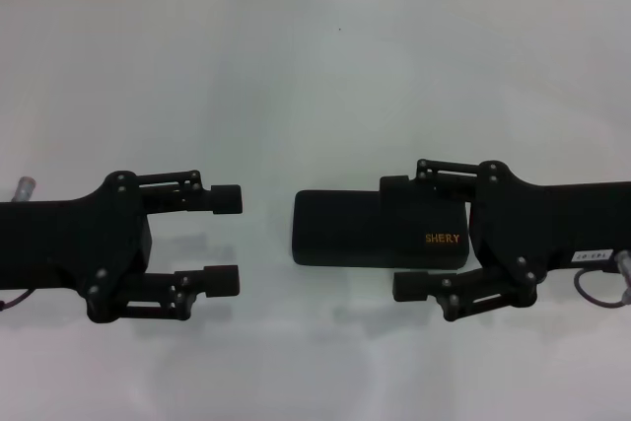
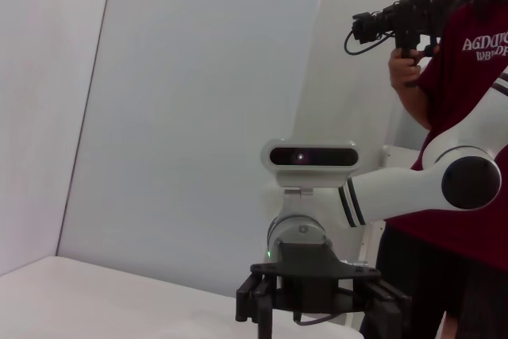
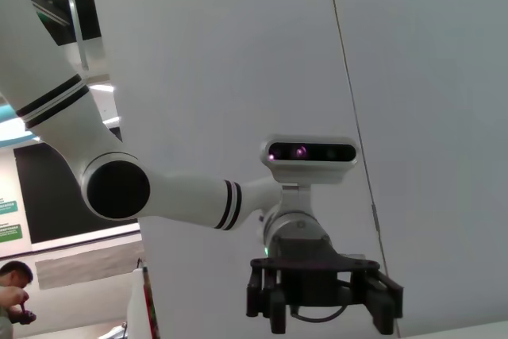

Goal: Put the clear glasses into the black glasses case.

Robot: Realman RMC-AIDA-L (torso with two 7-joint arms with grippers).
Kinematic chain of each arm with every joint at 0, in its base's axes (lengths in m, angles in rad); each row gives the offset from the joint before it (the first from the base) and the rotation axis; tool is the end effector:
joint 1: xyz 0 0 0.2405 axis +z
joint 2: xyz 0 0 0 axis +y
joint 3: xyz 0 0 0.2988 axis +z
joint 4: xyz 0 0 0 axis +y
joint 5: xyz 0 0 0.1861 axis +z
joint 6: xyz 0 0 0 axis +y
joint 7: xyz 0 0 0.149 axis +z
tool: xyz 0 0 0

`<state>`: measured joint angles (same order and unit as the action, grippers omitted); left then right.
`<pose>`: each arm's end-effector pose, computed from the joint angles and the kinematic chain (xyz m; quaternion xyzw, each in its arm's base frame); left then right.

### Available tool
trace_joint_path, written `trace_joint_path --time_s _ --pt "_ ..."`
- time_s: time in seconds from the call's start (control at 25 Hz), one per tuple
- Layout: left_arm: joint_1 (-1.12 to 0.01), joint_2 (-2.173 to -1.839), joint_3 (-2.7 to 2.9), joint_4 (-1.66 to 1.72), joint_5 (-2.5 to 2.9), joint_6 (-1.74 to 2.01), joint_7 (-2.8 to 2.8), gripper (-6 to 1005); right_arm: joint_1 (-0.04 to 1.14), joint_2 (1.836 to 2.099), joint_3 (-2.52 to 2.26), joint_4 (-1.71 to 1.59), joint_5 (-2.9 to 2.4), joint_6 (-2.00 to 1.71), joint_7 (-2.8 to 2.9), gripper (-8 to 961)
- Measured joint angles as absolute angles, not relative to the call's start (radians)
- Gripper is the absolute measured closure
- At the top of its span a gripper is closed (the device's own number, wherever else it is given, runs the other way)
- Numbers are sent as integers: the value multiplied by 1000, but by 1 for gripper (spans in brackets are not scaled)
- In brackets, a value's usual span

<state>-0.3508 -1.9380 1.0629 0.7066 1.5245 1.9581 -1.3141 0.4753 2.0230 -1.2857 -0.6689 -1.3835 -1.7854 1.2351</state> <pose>-0.2690 0.2528 0.0273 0.9266 0.1014 0.3615 0.0210 0.2121 0.2806 -0.0295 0.9218 -0.0457 -0.3822 0.0459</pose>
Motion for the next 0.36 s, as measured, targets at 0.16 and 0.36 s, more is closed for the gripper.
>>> trace_joint_path --time_s 0.16,0.36 --pt "-349 -1940 1060 706 1525 1956 -1311 256 477 2023 -1285 -669 -1381 -1769 1234 78" --pt "-344 -1941 1037 706 1532 1956 -1302 256 477 2023 -1285 -668 -1381 -1765 1232 78"
